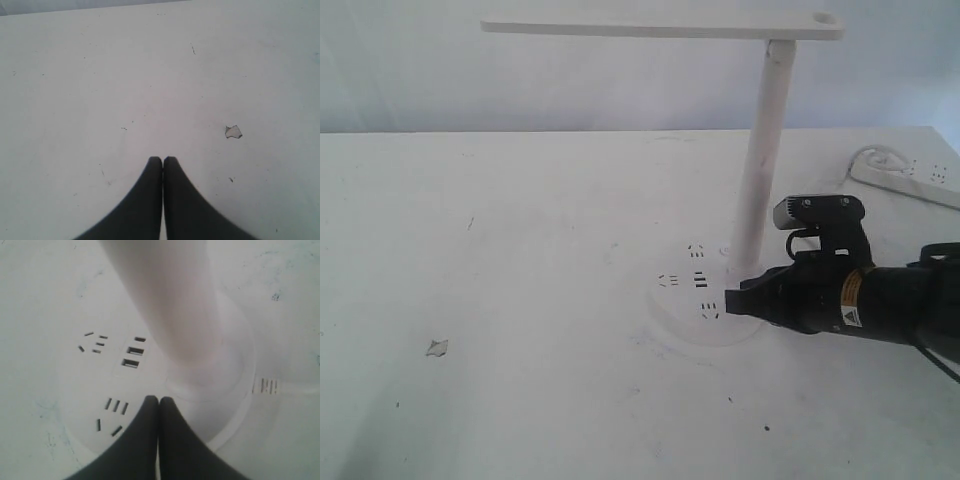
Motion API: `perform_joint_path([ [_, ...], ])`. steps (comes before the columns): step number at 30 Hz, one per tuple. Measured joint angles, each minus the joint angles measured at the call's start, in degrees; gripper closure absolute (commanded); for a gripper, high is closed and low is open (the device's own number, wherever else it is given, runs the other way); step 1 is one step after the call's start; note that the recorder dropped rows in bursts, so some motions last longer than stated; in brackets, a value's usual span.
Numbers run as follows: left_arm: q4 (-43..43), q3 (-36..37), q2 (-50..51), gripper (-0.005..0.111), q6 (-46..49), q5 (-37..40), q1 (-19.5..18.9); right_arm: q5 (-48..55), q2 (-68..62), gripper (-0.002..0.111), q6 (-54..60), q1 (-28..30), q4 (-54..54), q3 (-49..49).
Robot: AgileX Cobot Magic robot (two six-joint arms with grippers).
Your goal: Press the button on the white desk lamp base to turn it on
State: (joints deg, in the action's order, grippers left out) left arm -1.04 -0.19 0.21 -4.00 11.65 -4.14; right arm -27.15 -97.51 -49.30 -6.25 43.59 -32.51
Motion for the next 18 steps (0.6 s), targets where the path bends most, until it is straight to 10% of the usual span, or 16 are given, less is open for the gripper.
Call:
perform_joint_path([
  [18, 0.00, 0.00, 0.00, 0.107, 0.00, 0.00, 0.00, -5.83, -6.01, 0.108, 0.86, 0.00, -0.10, -1.71],
])
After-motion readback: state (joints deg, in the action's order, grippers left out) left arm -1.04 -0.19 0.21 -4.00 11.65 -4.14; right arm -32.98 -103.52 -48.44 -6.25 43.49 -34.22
